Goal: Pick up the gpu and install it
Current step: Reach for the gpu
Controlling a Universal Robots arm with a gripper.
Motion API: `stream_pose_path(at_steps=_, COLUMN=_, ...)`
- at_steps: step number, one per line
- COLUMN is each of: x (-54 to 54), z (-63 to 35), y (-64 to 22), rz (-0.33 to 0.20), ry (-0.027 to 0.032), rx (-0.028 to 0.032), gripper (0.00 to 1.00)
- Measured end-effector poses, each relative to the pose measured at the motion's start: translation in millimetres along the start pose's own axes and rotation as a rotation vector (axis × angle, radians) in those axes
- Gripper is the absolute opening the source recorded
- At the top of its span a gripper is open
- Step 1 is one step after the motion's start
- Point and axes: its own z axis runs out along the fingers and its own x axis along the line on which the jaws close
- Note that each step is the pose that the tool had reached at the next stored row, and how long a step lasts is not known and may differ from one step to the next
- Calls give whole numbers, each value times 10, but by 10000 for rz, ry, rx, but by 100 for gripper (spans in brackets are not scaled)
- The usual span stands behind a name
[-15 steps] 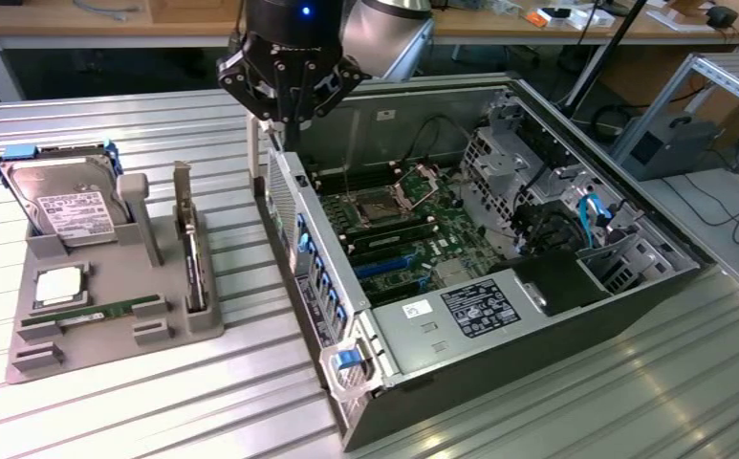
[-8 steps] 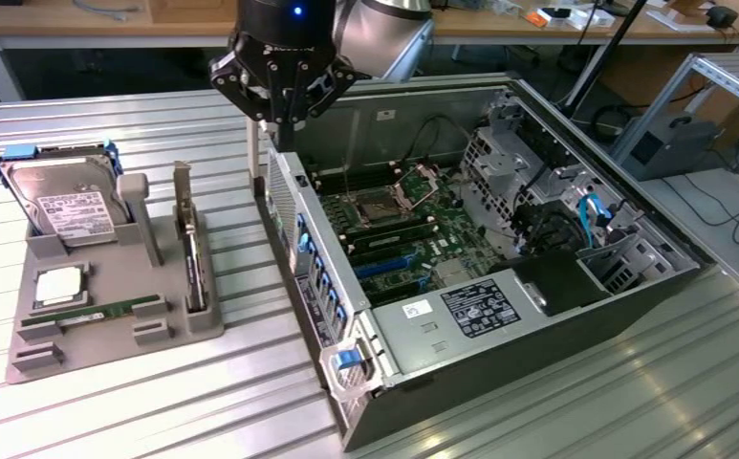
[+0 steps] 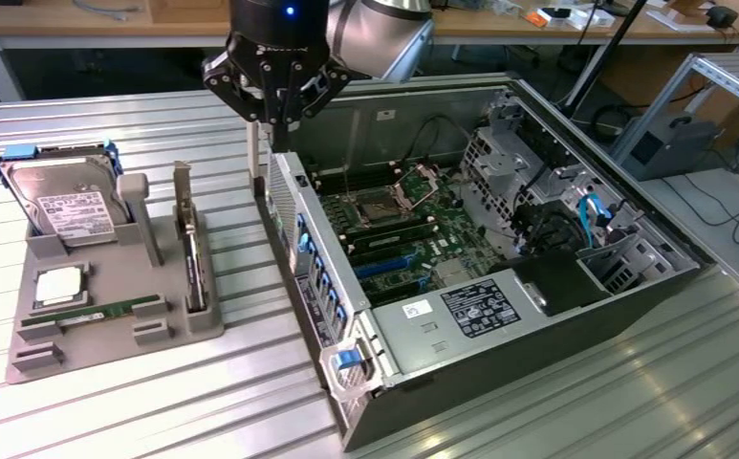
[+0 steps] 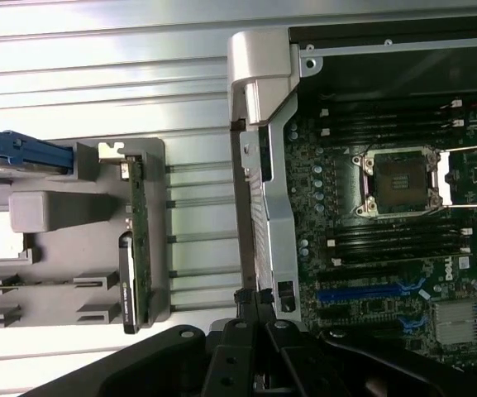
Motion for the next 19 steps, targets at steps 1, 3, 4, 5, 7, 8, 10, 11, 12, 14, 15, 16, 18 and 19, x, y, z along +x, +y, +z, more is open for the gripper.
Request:
stream_pose_path(at_steps=1, x=11, z=0, y=-1, rz=-1, ry=0, rx=0, gripper=11)
stream_pose_path(at_steps=3, x=22, z=-1, y=-2, rz=0, ry=0, rx=0, gripper=11)
stream_pose_path(at_steps=4, x=30, z=-1, y=-2, rz=0, ry=0, rx=0, gripper=11)
stream_pose_path(at_steps=5, x=36, z=-1, y=-3, rz=0, ry=0, rx=0, gripper=11)
stream_pose_path(at_steps=7, x=44, z=-1, y=-3, rz=0, ry=-1, rx=-1, gripper=11)
stream_pose_path(at_steps=8, x=50, z=-1, y=-4, rz=-1, ry=0, rx=0, gripper=11)
stream_pose_path(at_steps=10, x=79, z=-2, y=-6, rz=-1, ry=0, rx=0, gripper=11)
stream_pose_path(at_steps=11, x=98, z=-2, y=-7, rz=0, ry=0, rx=0, gripper=11)
stream_pose_path(at_steps=12, x=114, z=-3, y=-9, rz=0, ry=0, rx=0, gripper=11)
stream_pose_path(at_steps=14, x=143, z=-3, y=-11, rz=0, ry=-1, rx=-1, gripper=11)
stream_pose_path(at_steps=15, x=173, z=-4, y=-13, rz=0, ry=-1, rx=-1, gripper=11)
stream_pose_path(at_steps=16, x=192, z=-5, y=-15, rz=0, ry=0, rx=0, gripper=11)
stream_pose_path(at_steps=18, x=238, z=-6, y=-18, rz=0, ry=0, rx=0, gripper=11)
stream_pose_path(at_steps=19, x=261, z=-7, y=-20, rz=-1, ry=0, rx=0, gripper=11)
